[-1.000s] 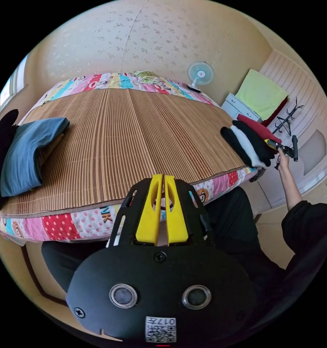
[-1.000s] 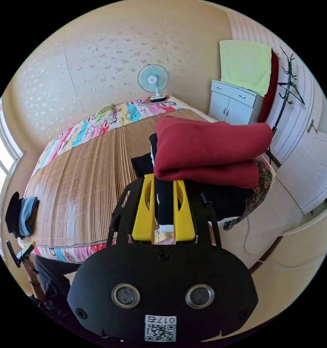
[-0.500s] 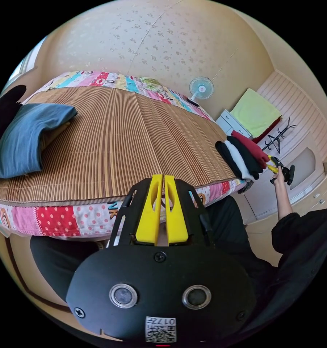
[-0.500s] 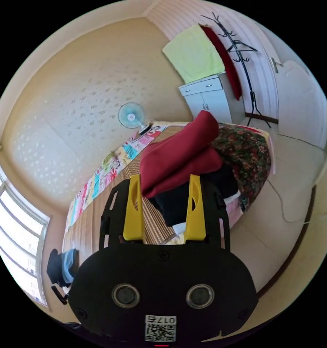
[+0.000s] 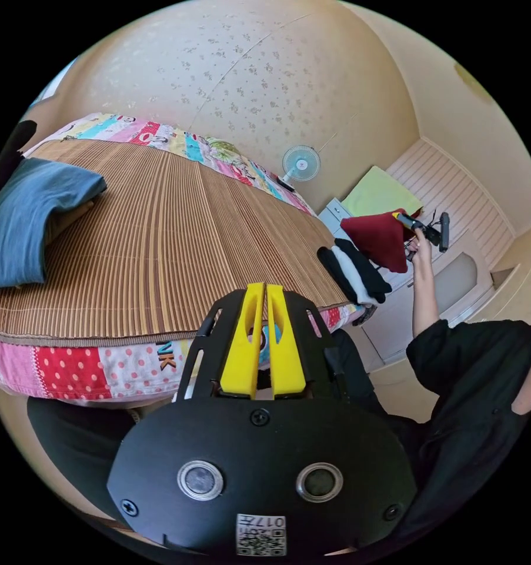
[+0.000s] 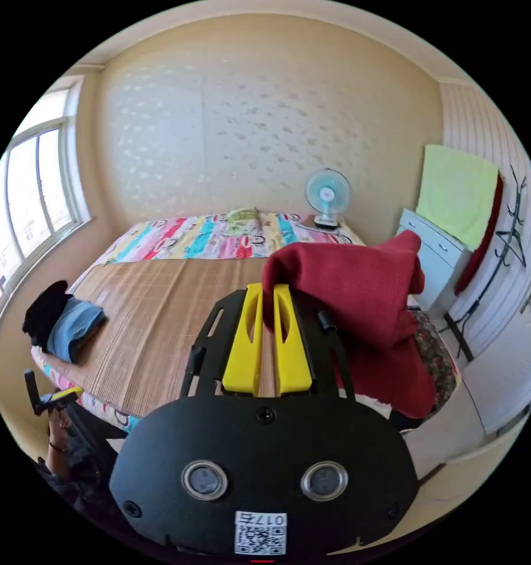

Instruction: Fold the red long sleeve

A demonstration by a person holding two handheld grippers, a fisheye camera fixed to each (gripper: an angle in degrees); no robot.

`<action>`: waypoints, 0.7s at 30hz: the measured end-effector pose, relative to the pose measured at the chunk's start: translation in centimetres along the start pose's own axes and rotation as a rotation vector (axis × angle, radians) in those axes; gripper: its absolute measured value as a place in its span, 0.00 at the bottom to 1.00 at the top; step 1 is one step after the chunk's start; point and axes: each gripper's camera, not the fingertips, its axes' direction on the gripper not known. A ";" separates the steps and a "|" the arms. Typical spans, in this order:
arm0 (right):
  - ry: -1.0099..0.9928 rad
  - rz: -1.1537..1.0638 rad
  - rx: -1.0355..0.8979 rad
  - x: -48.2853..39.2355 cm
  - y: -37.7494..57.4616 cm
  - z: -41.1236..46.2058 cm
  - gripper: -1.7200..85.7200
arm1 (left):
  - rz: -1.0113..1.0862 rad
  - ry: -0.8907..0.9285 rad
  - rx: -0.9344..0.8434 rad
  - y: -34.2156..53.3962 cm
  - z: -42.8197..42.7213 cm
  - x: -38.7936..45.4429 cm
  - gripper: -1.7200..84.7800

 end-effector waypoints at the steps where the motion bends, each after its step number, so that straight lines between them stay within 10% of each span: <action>1: -0.094 -0.010 -0.012 -2.8 2.3 1.1 0.06 | -0.009 0.006 0.001 -0.1 0.2 -0.5 0.01; 8: -0.602 -0.119 -0.600 -13.8 18.4 15.3 0.04 | 0.003 0.010 -0.017 -1.5 1.2 -2.6 0.02; 17: -0.455 0.057 -0.256 -2.9 9.6 17.2 0.14 | -0.020 0.089 -0.026 -3.0 4.6 -5.1 0.09; 21: -0.739 0.028 -0.537 -3.5 9.0 26.3 0.13 | -0.063 0.169 -0.042 -3.7 6.1 -6.3 0.13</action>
